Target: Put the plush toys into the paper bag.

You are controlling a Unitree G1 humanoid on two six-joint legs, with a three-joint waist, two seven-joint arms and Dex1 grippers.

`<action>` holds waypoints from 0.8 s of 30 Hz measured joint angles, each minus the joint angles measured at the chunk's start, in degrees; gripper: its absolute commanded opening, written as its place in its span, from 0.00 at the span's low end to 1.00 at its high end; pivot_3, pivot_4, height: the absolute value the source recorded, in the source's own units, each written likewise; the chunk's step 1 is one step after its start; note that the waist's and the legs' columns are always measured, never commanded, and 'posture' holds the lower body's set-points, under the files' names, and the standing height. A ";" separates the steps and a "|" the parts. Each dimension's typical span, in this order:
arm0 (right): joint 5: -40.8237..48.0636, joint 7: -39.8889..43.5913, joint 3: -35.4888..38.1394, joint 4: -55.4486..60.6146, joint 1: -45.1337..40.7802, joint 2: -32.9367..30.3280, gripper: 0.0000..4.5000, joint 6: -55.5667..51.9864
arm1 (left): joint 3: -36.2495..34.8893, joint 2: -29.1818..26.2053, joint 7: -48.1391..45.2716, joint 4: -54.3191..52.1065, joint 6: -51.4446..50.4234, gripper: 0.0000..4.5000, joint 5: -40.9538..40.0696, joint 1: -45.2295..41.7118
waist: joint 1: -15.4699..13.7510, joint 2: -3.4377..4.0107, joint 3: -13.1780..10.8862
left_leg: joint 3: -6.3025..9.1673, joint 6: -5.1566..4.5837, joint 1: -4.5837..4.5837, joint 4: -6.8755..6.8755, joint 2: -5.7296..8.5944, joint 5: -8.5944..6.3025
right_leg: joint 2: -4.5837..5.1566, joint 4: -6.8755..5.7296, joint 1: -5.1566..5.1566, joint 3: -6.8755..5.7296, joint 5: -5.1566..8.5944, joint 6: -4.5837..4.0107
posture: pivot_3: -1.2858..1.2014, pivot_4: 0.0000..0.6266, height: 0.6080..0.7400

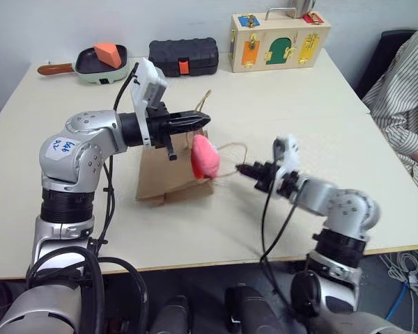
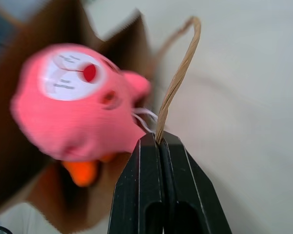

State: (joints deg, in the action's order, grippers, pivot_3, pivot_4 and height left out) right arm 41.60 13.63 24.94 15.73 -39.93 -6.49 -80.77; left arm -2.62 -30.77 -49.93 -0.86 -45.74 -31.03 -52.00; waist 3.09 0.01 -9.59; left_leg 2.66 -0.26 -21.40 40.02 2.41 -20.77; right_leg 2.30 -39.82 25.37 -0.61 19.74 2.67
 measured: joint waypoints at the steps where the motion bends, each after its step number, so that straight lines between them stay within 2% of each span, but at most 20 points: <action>1: 0.86 1.57 -0.93 1.52 -1.48 -2.25 0.00 0.74 | -0.56 0.54 0.32 0.07 -0.03 0.00 -0.45 -0.70 | -0.02 0.00 0.00 | 0.01 0.00 0.00 -0.01 -0.02 0.00 | -0.01 0.01 0.00 -0.02 0.00 0.00 | 0.52 0.24 1.00; 9: 3.14 11.54 -4.96 3.03 -10.61 -21.73 0.00 5.88 | -4.25 1.07 3.01 1.02 0.15 0.00 -2.73 -3.87 | -0.18 -0.02 -0.01 | -0.03 0.02 -0.01 -0.10 -0.05 0.02 | -0.02 0.16 0.00 -0.01 0.00 0.00 | 0.52 0.24 1.00; 13: 1.03 17.09 -10.32 3.32 -10.83 -29.86 0.00 12.09 | -5.43 1.57 4.31 0.78 0.23 0.00 -3.60 -3.57 | -0.48 -0.06 -0.03 | -0.10 0.01 -0.04 -0.11 -0.06 0.02 | -0.03 0.21 0.00 0.03 0.00 0.00 | 0.52 0.24 1.00; 18: -0.21 19.64 -13.13 3.15 -11.00 -34.04 0.00 16.12 | -5.79 2.13 6.14 -0.57 0.54 0.00 -3.98 -0.87 | -1.29 -0.08 -0.05 | -0.10 0.01 -0.04 -0.07 -0.09 0.02 | -0.03 0.25 0.00 0.02 0.00 0.00 | 0.52 0.24 1.00; 24: -4.65 23.43 -17.89 3.72 -6.37 -38.93 0.00 22.80 | -6.43 0.73 7.54 -0.41 2.37 0.00 -3.35 4.33 | -1.67 -0.15 -0.10 | -0.08 -0.01 -0.15 -0.03 -0.07 0.03 | -0.02 0.33 0.01 0.01 -0.02 0.03 | 0.52 0.24 1.00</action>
State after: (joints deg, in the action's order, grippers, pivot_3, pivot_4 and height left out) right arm 36.95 37.06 7.05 19.46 -46.29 -45.42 -57.97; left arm -9.05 -30.03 -42.39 -1.27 -43.37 -34.38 -47.67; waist 1.41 -0.14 -9.69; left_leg 2.58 -0.27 -21.55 39.99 2.34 -20.74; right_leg 2.28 -39.50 25.38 -0.60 19.72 2.69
